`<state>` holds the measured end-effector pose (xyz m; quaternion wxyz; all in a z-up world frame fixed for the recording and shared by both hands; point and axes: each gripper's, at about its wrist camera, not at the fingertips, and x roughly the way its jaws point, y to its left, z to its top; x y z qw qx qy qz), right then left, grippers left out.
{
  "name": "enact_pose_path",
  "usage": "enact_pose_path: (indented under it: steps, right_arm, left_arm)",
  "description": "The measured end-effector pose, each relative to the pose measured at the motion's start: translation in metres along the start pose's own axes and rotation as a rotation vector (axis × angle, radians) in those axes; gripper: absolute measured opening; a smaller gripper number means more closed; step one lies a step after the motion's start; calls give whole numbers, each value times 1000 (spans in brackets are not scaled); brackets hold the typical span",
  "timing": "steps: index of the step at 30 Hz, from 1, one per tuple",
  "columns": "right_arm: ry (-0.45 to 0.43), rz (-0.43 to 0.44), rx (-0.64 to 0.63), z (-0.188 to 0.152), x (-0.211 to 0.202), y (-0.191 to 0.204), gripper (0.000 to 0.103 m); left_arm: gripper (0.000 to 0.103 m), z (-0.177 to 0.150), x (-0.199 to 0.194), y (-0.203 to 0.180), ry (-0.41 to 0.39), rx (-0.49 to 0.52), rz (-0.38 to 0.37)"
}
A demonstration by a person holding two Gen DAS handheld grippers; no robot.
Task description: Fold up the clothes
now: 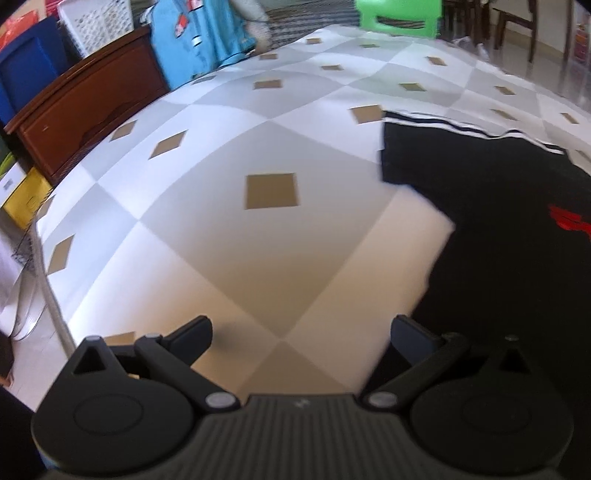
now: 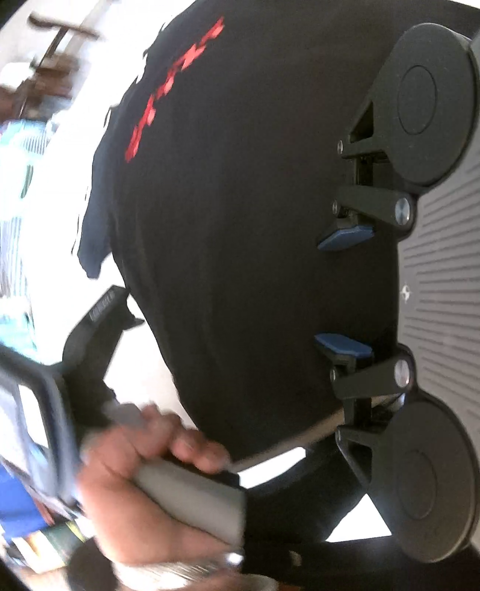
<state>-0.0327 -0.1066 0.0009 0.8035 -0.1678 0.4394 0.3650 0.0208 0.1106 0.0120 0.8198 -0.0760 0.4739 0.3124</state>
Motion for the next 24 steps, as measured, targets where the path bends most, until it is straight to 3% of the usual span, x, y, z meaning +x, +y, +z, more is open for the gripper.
enact_pose_path:
  steps: [7, 16, 24]
  right_arm:
    - [-52, -94, 175, -3, -18, -34, 50]
    - [-33, -279, 361, -15, -27, -75, 50]
    - [5, -430, 512, -22, -34, -109, 53]
  left_arm:
    - [103, -5, -11, -34, -26, 105, -99]
    - [103, -19, -21, -77, -75, 259, -191]
    - [103, -32, -21, -93, -79, 325, -195]
